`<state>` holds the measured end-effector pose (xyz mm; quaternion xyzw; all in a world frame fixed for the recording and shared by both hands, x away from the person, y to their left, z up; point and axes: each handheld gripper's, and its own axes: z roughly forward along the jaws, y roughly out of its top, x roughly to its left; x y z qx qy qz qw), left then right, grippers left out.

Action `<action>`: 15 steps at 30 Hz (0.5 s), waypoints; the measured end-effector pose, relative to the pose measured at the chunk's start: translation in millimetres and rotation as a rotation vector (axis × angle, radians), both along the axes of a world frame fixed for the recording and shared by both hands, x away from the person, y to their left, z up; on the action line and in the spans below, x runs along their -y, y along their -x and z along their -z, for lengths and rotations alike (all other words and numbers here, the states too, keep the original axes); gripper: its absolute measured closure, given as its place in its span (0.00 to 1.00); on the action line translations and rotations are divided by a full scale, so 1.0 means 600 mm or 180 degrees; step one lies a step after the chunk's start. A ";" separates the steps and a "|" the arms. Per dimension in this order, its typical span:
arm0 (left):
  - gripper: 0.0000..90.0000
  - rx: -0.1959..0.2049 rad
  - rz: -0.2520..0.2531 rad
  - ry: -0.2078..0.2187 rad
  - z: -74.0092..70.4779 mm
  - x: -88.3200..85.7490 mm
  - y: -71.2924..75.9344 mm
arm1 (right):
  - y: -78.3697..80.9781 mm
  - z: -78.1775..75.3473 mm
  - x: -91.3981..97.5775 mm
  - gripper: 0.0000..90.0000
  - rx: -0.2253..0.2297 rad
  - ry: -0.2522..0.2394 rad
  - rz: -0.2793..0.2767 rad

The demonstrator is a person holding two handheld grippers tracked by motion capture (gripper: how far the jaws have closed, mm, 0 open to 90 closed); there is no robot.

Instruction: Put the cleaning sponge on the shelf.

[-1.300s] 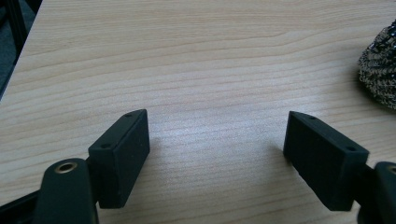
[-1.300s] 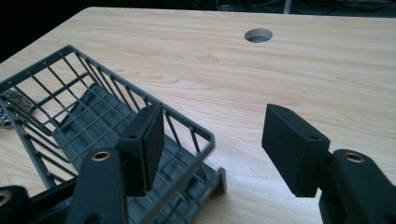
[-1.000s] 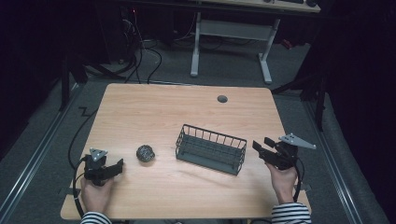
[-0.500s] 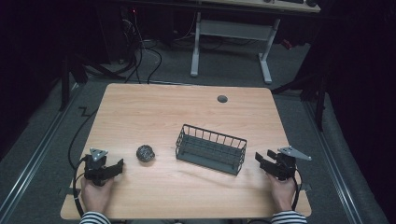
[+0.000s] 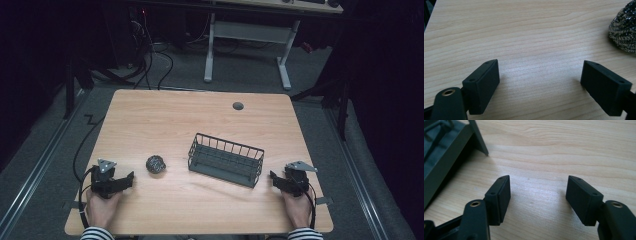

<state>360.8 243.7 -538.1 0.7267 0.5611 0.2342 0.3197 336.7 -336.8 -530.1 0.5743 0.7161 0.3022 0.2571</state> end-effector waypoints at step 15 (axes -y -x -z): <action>0.20 -0.0062 0.0028 0.0175 -0.012 -0.013 0.004 | 0.000 0.000 0.000 0.40 -0.0002 -0.0006 0.0014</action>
